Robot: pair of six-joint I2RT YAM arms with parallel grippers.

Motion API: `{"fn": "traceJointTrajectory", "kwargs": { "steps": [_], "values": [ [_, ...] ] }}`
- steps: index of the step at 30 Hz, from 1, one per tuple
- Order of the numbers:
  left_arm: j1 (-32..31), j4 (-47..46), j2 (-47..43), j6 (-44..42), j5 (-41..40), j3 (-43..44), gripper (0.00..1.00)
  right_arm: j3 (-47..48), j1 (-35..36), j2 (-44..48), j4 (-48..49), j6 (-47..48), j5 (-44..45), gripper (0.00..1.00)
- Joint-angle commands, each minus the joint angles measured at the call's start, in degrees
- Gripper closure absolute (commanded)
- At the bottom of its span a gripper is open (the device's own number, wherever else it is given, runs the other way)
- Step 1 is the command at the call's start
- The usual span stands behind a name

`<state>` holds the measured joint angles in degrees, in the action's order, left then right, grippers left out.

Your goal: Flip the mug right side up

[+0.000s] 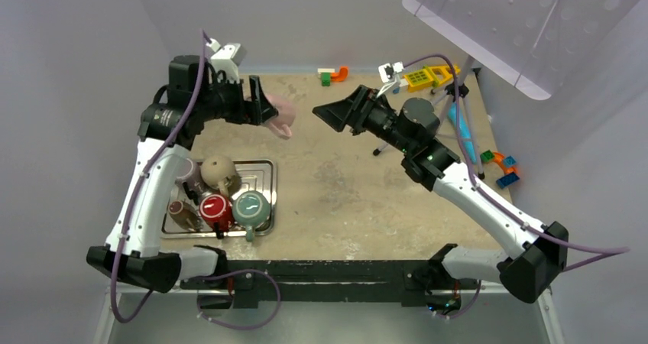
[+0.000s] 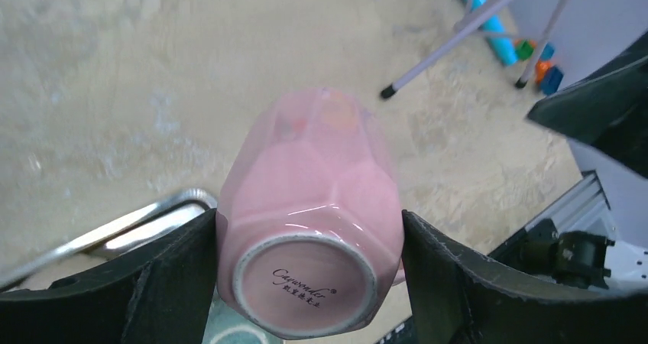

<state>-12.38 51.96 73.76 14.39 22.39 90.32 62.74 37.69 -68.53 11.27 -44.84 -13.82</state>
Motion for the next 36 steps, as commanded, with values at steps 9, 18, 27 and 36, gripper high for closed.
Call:
{"fn": "traceJointTrajectory", "kwargs": {
  "steps": [9, 18, 27, 36],
  "values": [
    [0.34, -28.13, -6.50, 1.91, -0.60, 5.56, 1.00, 10.86, 1.34, -6.57, 14.48, -36.39, -4.65, 0.07],
    [0.34, -31.96, -5.02, 1.39, -2.30, 10.49, 1.00, 9.38, 1.57, -7.55, 12.89, -40.87, -0.56, 0.11],
    [0.17, -31.45, -5.00, 9.86, 2.00, 11.61, 1.00, 14.28, 2.97, -15.45, 22.12, -42.53, -5.17, 0.13],
    [0.01, -31.35, -4.58, 12.67, 2.90, 10.67, 1.00, 15.87, 3.18, -17.83, 26.28, -44.13, -6.21, 0.40]
  ]
}}
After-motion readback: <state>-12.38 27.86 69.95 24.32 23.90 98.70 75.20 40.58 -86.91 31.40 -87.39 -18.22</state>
